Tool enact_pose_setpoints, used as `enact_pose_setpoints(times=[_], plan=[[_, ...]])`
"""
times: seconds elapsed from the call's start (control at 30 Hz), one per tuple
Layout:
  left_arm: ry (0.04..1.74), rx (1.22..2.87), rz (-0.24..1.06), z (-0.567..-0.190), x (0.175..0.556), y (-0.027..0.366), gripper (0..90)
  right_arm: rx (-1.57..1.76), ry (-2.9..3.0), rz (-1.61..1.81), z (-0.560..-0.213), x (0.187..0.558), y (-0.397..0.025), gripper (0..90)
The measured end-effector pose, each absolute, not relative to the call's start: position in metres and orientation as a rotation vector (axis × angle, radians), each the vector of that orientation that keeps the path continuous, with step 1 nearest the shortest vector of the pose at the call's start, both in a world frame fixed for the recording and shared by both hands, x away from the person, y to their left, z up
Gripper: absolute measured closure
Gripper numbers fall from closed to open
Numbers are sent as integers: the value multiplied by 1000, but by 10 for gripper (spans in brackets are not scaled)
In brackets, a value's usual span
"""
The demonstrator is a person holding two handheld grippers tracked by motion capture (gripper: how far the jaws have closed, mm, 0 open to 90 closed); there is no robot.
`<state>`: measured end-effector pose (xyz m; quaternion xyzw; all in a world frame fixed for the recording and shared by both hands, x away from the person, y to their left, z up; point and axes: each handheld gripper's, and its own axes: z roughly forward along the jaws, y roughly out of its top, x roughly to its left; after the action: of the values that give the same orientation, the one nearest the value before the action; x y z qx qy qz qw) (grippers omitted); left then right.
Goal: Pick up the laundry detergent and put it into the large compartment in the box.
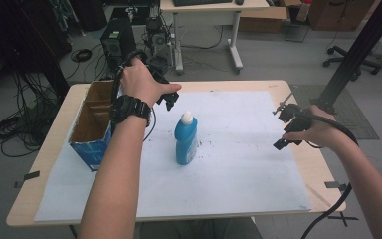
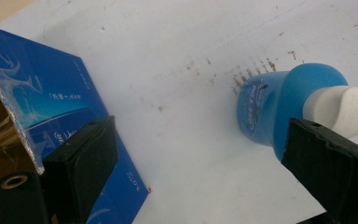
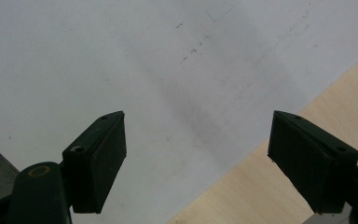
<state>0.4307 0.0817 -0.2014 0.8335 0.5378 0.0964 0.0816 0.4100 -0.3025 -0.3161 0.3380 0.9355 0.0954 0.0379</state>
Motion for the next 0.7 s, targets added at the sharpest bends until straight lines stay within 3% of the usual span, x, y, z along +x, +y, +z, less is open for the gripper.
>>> enact_pose_setpoints(times=[0.7], plan=[[1578,2497,265,-189,425,57,101,1029,2863,301,-312,406,-304,194]])
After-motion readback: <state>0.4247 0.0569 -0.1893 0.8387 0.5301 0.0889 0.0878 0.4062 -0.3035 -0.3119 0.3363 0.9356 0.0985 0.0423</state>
